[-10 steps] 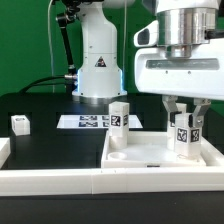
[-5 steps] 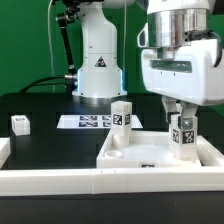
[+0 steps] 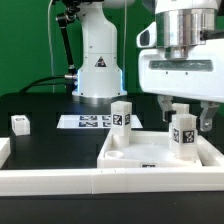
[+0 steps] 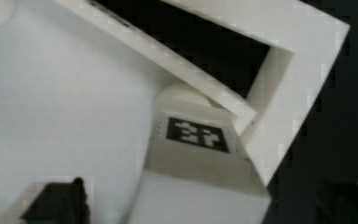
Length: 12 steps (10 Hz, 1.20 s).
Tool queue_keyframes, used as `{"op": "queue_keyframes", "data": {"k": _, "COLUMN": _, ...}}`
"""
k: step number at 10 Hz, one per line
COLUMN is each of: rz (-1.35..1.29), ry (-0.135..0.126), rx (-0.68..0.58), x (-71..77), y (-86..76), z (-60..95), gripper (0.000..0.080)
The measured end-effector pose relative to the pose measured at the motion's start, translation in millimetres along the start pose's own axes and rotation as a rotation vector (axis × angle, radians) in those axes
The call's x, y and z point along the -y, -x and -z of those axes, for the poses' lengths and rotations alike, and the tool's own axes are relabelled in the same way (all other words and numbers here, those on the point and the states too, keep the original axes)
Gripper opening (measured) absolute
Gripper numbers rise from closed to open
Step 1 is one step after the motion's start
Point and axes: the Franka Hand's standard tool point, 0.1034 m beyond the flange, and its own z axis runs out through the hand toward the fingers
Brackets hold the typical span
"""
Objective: Assemble square table
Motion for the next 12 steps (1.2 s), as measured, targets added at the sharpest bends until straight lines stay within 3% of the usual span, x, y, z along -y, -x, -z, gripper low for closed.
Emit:
{"op": "queue_keyframes", "data": {"k": 2, "rz": 0.236, "ry": -0.023, "rx": -0.018, "x": 2.7, "y": 2.9, "z": -1.3, "gripper": 0.0648}}
{"op": "queue_keyframes", "data": {"k": 8, "rz": 0.686, "ry": -0.021, "rx": -0.05, "x": 0.1, "y": -3.8, "z": -2.6, "gripper": 0.0648}}
{"op": "queue_keyframes", "data": {"k": 12, "rz": 1.026, "ry": 0.013, "rx": -0.086, "x": -2.0, "y": -4.2, "z": -4.7, "gripper": 0.0648}}
